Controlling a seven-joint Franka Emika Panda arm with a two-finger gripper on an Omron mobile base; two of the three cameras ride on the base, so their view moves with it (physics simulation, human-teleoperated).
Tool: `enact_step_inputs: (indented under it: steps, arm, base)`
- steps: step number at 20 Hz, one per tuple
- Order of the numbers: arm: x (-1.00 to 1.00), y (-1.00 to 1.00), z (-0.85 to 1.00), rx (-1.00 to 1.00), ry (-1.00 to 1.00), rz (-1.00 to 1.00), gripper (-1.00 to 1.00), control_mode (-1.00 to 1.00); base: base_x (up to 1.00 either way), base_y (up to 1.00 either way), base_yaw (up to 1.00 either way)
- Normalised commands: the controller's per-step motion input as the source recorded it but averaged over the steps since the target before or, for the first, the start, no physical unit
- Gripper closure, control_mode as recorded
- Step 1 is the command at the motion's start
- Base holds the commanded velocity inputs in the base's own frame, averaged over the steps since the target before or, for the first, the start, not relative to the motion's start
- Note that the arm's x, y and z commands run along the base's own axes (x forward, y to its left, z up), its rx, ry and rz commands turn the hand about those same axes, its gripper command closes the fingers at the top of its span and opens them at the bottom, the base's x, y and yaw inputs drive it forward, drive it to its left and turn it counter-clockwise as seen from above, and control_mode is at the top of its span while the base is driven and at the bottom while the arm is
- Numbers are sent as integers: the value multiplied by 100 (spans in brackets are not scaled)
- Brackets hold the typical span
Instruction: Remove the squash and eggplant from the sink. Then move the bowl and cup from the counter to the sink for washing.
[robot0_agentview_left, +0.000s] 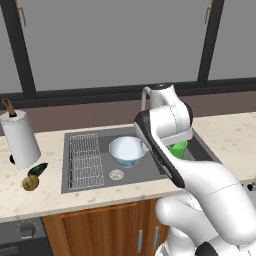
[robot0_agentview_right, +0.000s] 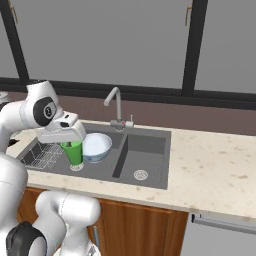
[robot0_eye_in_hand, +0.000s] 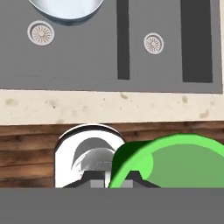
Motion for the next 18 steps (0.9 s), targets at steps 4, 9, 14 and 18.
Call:
enact_step_inputs:
  steps: [4,9,14,18]
  arm:
    - [4,31,-6,0,0,-3,100,-100]
    - [11,31,-8,0,0,-1,100,-100]
    - [13,23,-10,0,0,0,100,-100]
    - [18,13,-13,0,-4,0,100,-100]
  base:
    - [0,0,0]
    - [0,0,0]
    - [0,0,0]
    - [0,0,0]
